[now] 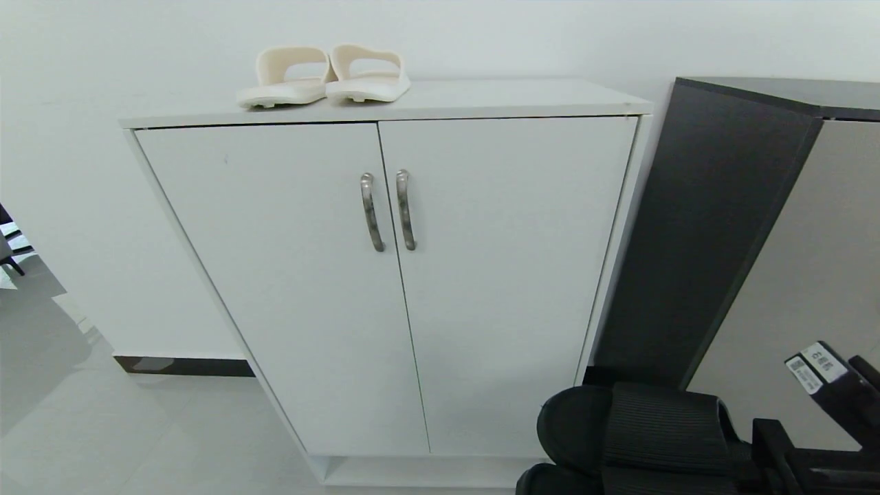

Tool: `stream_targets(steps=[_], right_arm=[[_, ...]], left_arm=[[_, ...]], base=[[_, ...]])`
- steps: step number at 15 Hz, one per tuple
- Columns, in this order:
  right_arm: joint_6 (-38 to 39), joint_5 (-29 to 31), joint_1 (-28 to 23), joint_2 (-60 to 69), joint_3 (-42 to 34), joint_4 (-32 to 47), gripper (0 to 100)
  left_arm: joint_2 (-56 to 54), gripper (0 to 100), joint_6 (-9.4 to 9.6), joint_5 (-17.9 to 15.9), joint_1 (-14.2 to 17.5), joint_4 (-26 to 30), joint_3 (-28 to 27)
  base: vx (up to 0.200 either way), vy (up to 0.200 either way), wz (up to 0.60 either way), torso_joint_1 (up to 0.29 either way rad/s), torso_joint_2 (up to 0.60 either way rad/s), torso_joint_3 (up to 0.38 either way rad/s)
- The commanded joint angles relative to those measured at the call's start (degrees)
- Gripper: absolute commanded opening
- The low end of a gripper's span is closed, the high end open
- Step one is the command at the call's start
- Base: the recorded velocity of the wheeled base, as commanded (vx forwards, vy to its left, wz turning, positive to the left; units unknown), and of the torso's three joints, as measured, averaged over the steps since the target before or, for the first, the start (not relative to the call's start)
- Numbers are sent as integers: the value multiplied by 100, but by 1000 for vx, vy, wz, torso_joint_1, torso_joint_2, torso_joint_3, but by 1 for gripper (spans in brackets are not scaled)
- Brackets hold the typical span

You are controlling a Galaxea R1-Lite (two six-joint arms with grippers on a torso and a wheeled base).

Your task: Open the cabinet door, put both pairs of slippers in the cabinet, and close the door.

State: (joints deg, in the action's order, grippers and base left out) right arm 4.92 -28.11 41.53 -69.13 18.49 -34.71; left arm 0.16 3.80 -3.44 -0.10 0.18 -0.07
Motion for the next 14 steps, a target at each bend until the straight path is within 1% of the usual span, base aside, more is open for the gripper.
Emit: stream_targets(steps=[1, 2, 4, 7, 8, 9, 10, 11, 12, 13, 14], right_arm=[[-9, -1, 4, -4, -74, -1, 0], [-9, -1, 4, -4, -74, -1, 0], [-9, -1, 4, -21, -74, -1, 0], [-9, -10, -5, 75, -92, -10, 0], [-9, -54, 4, 93, -92, -10, 0], [-9, -133, 4, 93, -92, -10, 0], [-18, -195, -5, 93, -83, -10, 0], [-18, -195, -5, 102, -83, -19, 0], [-18, -195, -5, 111, -83, -27, 0], [-18, -195, -5, 102, -83, -36, 0], [-18, -195, -5, 102, -83, -36, 0]], left_arm=[[81, 100, 59, -61, 1, -1, -19], [142, 100, 50, -131, -17, -1, -19], [204, 100, 59, -140, -52, -1, -10], [195, 100, -2, -140, -52, -1, -10], [318, 100, -108, -131, -43, 8, -19], [441, 100, -108, -122, -52, -1, -19], [969, 100, -205, -351, -105, -62, -599], [1680, 100, -635, -755, -140, -159, -1390], [2058, 100, -855, -1045, -148, -229, -1803], [3183, 100, -987, -2056, -166, -475, -2717], [3886, 100, -987, -2609, -166, -651, -3227]], base=[[0, 0, 0, -32, 100, 46], [0, 0, 0, -2, 56, 41], [0, 0, 0, 0, 0, 0], [0, 0, 0, 0, 0, 0], [0, 0, 0, 0, 0, 0], [0, 0, 0, 0, 0, 0], [0, 0, 0, 0, 0, 0], [0, 0, 0, 0, 0, 0], [0, 0, 0, 0, 0, 0], [0, 0, 0, 0, 0, 0], [0, 0, 0, 0, 0, 0]])
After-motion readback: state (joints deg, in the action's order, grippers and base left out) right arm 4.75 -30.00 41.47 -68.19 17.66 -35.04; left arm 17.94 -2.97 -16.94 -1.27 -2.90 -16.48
